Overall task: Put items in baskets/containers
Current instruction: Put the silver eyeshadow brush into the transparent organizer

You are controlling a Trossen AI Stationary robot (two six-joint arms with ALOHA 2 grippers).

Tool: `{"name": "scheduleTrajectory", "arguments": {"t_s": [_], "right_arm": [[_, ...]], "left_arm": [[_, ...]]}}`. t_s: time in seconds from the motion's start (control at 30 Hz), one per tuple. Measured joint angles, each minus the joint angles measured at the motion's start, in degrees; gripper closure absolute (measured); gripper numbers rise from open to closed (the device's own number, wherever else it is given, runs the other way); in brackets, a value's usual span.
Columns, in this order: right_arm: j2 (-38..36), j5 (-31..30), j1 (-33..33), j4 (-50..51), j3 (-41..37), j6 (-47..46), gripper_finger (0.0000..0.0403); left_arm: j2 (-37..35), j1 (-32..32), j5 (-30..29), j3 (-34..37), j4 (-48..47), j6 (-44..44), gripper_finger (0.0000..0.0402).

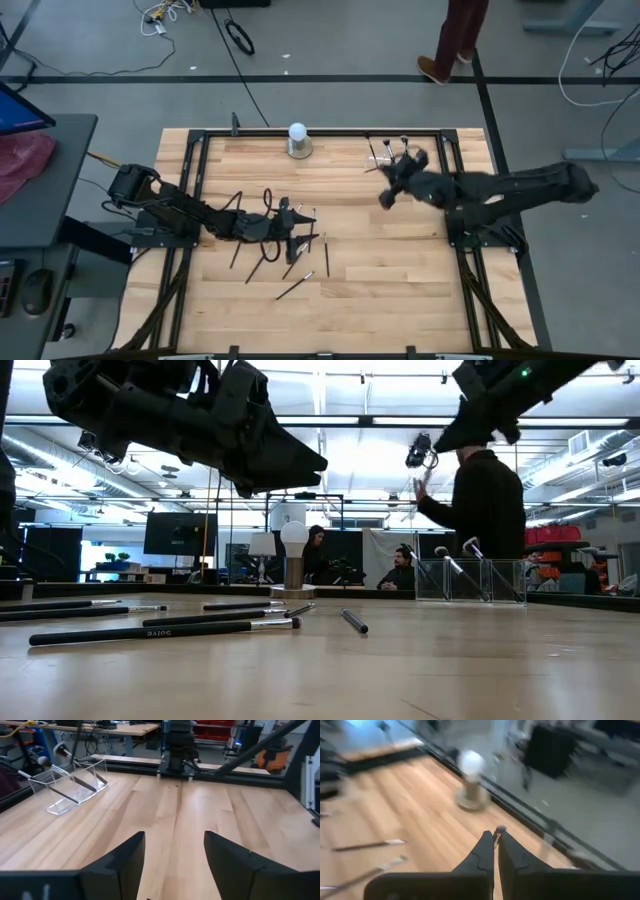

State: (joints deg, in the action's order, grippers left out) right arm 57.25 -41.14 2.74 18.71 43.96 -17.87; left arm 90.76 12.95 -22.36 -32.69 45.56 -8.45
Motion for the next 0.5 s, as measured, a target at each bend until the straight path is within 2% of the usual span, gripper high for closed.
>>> {"name": "scheduleTrajectory", "arguments": {"t_s": [0.1, 0.2, 0.37, 0.5], "right_arm": [[0.95, 4.74, -7.19, 9.26, 4.94, 0.49, 0.0401], [3.25, 12.27, -15.09, 12.66, 8.49, 3.71, 0.0401], [8.82, 21.32, -26.12, 13.14, 12.07, 10.44, 0.0401], [14.31, 26.62, -32.09, 13.63, 14.16, 13.93, 0.0401]], "left_arm": [[0.0, -0.05, -0.05, 0.0, 0.0, 0.02, 0.0197], [0.0, -0.05, -0.08, 0.0, 0.0, 0.02, 0.0197], [0.02, -0.03, -0.07, 0.02, -0.07, 0.05, 0.0197], [0.02, -0.05, -0.26, 0.02, -0.16, 0.08, 0.0197]]}}
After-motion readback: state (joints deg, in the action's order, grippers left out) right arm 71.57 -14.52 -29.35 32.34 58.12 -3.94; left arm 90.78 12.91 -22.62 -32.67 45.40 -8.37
